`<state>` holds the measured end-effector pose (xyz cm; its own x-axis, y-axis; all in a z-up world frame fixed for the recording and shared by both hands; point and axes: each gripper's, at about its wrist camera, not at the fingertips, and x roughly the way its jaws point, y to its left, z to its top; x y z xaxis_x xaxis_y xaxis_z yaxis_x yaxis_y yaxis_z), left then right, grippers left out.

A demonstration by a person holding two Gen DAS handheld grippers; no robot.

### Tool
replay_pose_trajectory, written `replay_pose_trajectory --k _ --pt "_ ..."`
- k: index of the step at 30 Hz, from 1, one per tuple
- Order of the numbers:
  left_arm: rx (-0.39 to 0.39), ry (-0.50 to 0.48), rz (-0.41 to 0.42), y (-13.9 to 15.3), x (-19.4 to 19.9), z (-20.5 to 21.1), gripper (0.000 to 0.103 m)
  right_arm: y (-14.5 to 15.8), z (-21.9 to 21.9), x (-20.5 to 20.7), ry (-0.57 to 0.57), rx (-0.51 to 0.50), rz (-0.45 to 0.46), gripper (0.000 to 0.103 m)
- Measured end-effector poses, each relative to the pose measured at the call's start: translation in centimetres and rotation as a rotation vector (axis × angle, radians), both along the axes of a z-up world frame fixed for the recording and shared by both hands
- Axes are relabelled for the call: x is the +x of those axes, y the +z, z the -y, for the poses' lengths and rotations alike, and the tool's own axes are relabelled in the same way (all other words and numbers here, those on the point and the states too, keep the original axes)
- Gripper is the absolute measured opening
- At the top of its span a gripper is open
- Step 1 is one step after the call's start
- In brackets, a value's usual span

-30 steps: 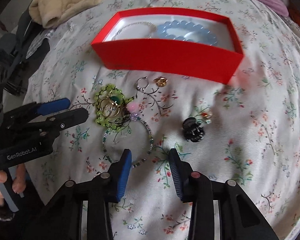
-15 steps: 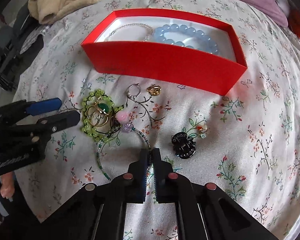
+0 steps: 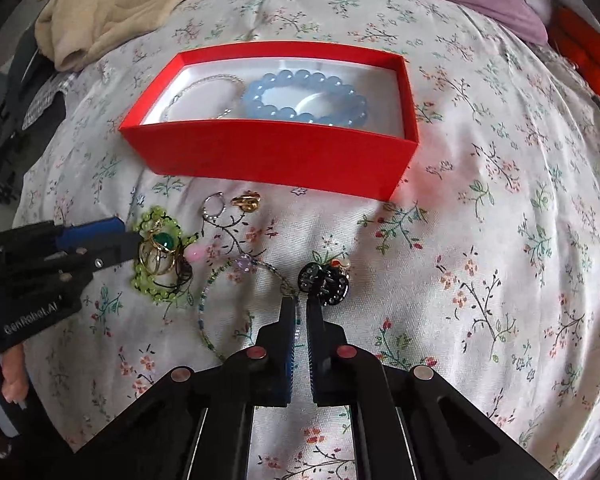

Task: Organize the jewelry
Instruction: 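Grasp the green beaded bracelet with the left tool while the right tool approaches the thin beaded bangle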

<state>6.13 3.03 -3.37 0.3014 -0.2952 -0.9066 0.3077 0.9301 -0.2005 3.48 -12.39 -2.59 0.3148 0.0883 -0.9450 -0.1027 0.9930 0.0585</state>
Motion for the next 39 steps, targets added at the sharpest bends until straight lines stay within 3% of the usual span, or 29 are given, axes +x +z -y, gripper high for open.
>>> replay_pose_trajectory --k 2,8,14,25,26,29,35,39 --pt "0.018 -0.005 -0.003 -0.2 0.1 0.3 0.033 -0.1 -0.1 0.1 0.0 0.02 -0.008 0.017" --pt "0.058 -0.013 0.0 -0.4 0.1 0.9 0.029 -0.5 0.0 -0.2 0.006 0.054 -0.053 0.017" --pt "0.055 -0.026 -0.018 -0.4 0.2 1.2 0.006 -0.7 0.1 -0.4 0.012 0.046 -0.067 0.018" --pt "0.052 0.022 -0.028 0.3 -0.3 -1.6 0.006 -0.5 0.2 -0.7 0.017 0.056 -0.073 0.027" --pt "0.05 0.027 -0.028 0.4 -0.4 -1.9 0.006 -0.5 0.3 -0.7 0.016 0.056 -0.072 0.032" --pt "0.047 0.034 -0.024 0.6 -0.6 -2.9 0.006 0.0 0.4 -0.9 0.007 0.073 -0.054 0.064" --pt "0.024 0.03 -0.004 0.7 -1.1 -3.7 0.009 0.2 0.1 -0.9 0.009 0.067 -0.041 0.064" --pt "0.009 0.012 -0.013 0.5 -0.8 -3.0 0.026 -0.6 -0.5 -0.5 -0.007 0.046 -0.057 0.064"
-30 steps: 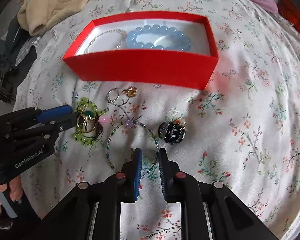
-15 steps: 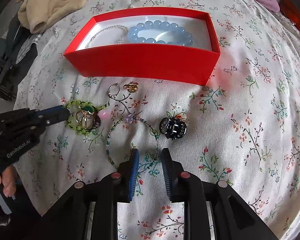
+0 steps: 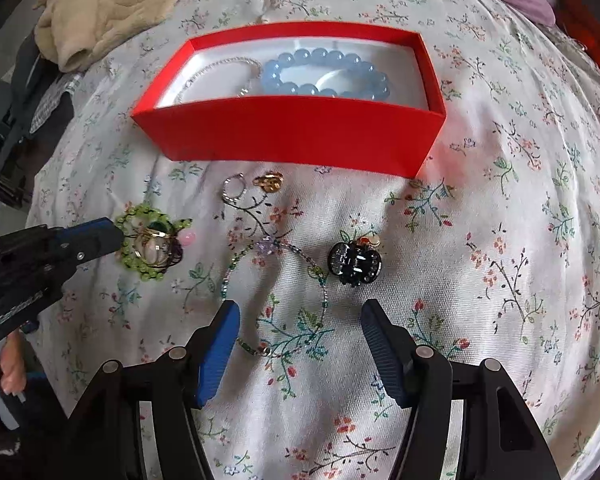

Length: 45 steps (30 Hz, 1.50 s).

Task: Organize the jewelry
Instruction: 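Grasp the green beaded bracelet with the left tool while the right tool approaches the thin beaded bangle, then grasp the thin dark beaded bangle with the right tool while the left tool lifts the green bracelet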

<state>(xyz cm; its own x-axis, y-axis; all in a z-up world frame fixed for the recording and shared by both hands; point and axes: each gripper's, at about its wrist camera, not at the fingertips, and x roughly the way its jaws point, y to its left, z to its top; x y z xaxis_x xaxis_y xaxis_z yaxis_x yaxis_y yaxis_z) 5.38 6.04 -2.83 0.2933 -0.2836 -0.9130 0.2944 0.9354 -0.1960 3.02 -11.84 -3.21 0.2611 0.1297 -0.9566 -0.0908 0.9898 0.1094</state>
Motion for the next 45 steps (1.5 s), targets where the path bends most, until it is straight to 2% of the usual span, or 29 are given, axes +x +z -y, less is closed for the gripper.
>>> replay_pose_trajectory --k 7,11,12,13,15,16,18,23,30,36,37,38,43,44,45 --pt "0.059 -0.004 -0.004 -0.9 0.6 0.8 0.026 -0.6 -1.2 0.4 0.008 -0.053 0.014 0.06" --pt "0.061 -0.004 -0.005 -1.0 0.6 0.9 0.026 -0.5 -1.2 0.4 0.008 -0.051 0.019 0.047" --pt "0.063 -0.003 -0.005 -1.0 0.7 1.0 0.024 -0.4 -1.2 0.4 0.006 -0.045 0.018 0.044" --pt "0.067 -0.002 -0.003 -1.0 0.8 1.0 0.016 -0.4 -1.2 0.5 0.006 -0.038 0.017 0.041" --pt "0.069 0.008 -0.009 -1.1 0.9 1.0 0.008 -0.4 -0.9 0.6 0.008 -0.027 0.016 0.032" --pt "0.06 0.017 -0.015 -1.1 1.1 1.0 0.006 -0.4 -0.9 0.7 0.012 -0.015 0.015 0.028" --pt "0.045 0.028 -0.019 -1.0 1.2 0.8 0.006 -0.3 -0.9 0.6 0.025 0.005 0.011 0.013" --pt "-0.034 0.016 -0.026 0.0 0.8 0.7 0.006 0.3 -1.6 0.5 0.049 0.001 0.022 0.005" --pt "-0.159 0.0 0.006 2.4 -0.1 0.7 0.006 2.0 -1.1 0.3 0.036 0.016 0.067 0.004" --pt "-0.21 -0.006 0.046 4.1 -0.2 1.2 0.006 3.0 -0.7 0.1 0.03 0.046 0.088 0.006" --pt "-0.215 -0.007 0.053 4.4 -0.3 1.3 0.006 3.0 -0.6 0.1 0.019 0.037 0.087 0.008" --pt "-0.221 -0.008 0.06 4.8 -0.4 1.3 0.006 3.0 -0.5 0.1 0.012 0.027 0.085 0.014" --pt "-0.263 -0.025 0.086 6.2 -0.9 2.1 0.006 3.0 0.0 -0.4 0.001 0.048 0.051 0.024" --pt "-0.272 -0.027 0.088 6.4 -1.1 2.1 0.006 2.9 0.0 -0.5 0.003 0.053 0.045 0.029" --pt "-0.281 -0.029 0.091 6.7 -1.2 2.1 0.006 2.9 -0.1 -0.6 0.004 0.058 0.04 0.041"
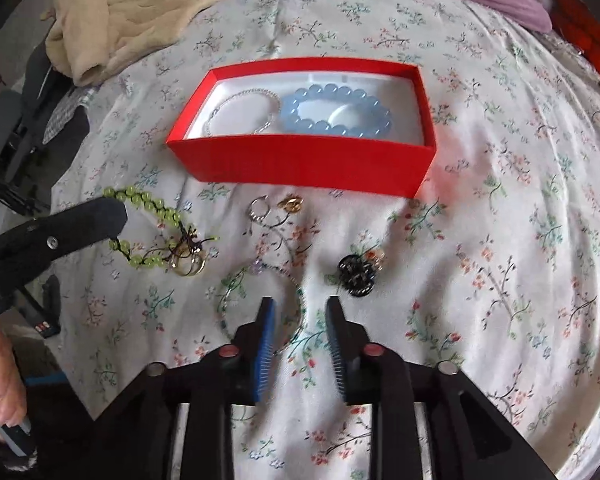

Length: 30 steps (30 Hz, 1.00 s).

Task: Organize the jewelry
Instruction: 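Grasp the thin dark beaded bangle with the right tool while the left tool lifts the green bracelet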

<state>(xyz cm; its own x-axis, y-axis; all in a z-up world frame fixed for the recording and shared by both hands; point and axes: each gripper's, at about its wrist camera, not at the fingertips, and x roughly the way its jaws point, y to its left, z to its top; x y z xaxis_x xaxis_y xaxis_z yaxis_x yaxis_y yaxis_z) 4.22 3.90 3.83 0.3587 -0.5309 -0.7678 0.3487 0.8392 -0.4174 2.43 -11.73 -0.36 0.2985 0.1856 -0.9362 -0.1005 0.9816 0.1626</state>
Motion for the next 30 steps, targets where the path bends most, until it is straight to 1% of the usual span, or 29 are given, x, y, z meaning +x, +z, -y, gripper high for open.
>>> replay_pose_trajectory --k 2,5,8,10,12,15,17,19,20,21,22,24,25,26,30 --pt "-0.007 0.001 0.012 0.5 -0.1 0.2 0.006 -0.1 -0.2 -0.1 -0.014 0.003 0.007 0.062" --pt "-0.003 0.009 0.023 0.9 -0.1 0.4 0.006 -0.4 -0.7 0.0 -0.001 0.005 0.002 0.062" --pt "0.007 0.033 0.009 0.5 0.1 0.3 0.006 -1.1 -0.9 0.3 0.002 -0.006 -0.015 0.062" --pt "0.011 0.046 -0.004 0.2 0.2 0.1 0.006 -1.7 -1.0 0.6 0.003 -0.022 -0.023 0.059" --pt "0.013 0.052 -0.011 0.0 0.3 0.0 0.006 -2.4 -1.2 1.0 0.012 -0.032 -0.035 0.052" --pt "0.016 0.056 -0.013 -0.1 0.4 -0.3 0.006 -3.4 -2.0 1.7 0.035 -0.055 -0.049 0.051" --pt "0.013 0.061 -0.016 -0.1 0.5 -0.6 0.006 -3.6 -2.9 2.0 0.069 -0.096 -0.022 0.051" --pt "0.007 0.068 -0.024 -0.3 0.7 -0.9 0.006 -3.6 -3.5 2.2 0.088 -0.115 -0.009 0.051" --pt "0.001 0.071 -0.03 -0.3 0.9 -1.1 0.006 -3.8 -3.6 2.4 0.092 -0.119 -0.006 0.049" --pt "-0.006 0.075 -0.038 -0.4 1.0 -1.3 0.006 -3.8 -3.8 2.5 0.096 -0.127 -0.002 0.044" --pt "-0.01 0.08 -0.042 -0.5 1.1 -1.5 0.006 -3.8 -4.1 2.6 0.102 -0.135 0.005 0.042" --pt "-0.005 0.089 -0.044 -0.6 1.3 -1.8 0.006 -3.6 -4.6 2.7 0.117 -0.142 0.014 0.022" --pt "0.001 0.094 -0.047 -0.7 1.4 -2.0 0.006 -3.6 -4.8 2.7 0.123 -0.144 0.016 0.016" --pt "0.007 0.101 -0.053 -0.8 1.5 -2.2 0.006 -3.5 -4.8 2.7 0.13 -0.136 0.014 0.007" --pt "0.034 0.128 -0.075 -1.4 1.9 -3.0 0.006 -3.0 -4.7 2.7 0.115 -0.117 0.011 0.004"
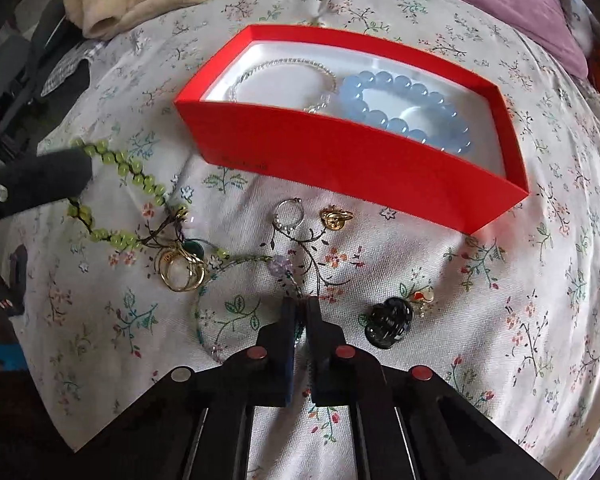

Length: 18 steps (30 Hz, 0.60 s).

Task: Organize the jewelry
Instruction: 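Grasp the thin dark beaded bangle with the right tool while the left tool lifts the green bracelet, then carry both bracelets into the red box and lower them inside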

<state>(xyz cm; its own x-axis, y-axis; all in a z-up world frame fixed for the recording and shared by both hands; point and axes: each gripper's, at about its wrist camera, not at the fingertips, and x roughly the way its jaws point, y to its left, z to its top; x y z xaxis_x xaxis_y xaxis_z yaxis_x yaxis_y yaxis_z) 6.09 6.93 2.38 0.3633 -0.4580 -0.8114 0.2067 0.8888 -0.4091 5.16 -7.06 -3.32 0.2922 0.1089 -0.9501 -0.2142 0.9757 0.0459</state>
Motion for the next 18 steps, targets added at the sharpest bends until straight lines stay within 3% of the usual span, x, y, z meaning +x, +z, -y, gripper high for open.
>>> replay_pose_trajectory --k 18 --pt "-0.05 0.007 0.095 3.1 -0.2 -0.6 0.006 7.5 1.9 -0.6 -0.036 0.115 0.16 0.003"
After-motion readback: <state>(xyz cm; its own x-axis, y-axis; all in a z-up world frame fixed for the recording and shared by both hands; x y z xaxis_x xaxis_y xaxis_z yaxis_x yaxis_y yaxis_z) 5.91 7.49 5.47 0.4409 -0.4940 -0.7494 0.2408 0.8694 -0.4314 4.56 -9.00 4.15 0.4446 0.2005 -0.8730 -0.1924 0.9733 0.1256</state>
